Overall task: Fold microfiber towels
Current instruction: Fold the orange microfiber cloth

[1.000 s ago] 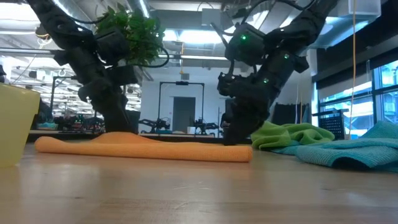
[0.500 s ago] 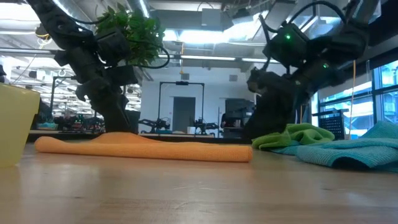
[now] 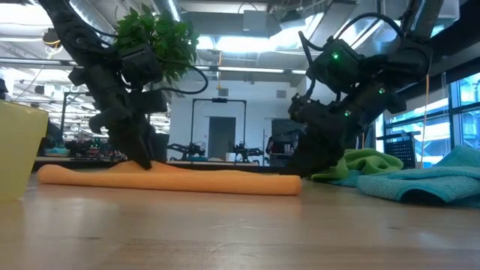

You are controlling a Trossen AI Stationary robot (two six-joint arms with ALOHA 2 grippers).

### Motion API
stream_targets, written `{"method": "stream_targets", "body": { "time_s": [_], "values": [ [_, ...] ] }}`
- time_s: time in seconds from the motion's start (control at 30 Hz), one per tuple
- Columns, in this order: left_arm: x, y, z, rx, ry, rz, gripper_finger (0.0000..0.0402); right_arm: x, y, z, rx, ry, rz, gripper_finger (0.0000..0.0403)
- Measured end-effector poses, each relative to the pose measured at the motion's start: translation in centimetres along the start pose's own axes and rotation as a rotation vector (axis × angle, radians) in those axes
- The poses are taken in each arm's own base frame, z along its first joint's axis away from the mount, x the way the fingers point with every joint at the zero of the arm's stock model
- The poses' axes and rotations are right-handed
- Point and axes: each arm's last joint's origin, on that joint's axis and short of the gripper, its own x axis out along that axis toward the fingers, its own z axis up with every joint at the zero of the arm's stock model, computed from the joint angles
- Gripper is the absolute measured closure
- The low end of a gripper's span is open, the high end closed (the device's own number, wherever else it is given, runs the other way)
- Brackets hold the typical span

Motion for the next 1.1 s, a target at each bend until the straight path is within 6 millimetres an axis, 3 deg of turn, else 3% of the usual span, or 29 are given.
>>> {"method": "stream_targets", "body": {
  "time_s": [0.17,0.47,0.63,1.1],
  "values": [
    [0.0,0.1,0.0,0.008,0.010,0.045,0.0281,-0.1,0.0,0.0,-0.002,-0.001,-0.008,0.0291],
    [0.0,0.1,0.0,0.010,0.011,0.048,0.0349,-0.2,-0.1,0.0,-0.022,0.003,-0.016,0.0392],
    [-0.2,0.1,0.2,-0.002,0.046,0.040,0.0396,-0.6,0.1,0.2,-0.023,0.005,-0.004,0.0384],
    [-1.9,-1.3,2.4,0.039,0.105,0.102,0.0401,-1.0,0.9,0.6,-0.035,-0.032,0.027,0.0390]
  ]
}}
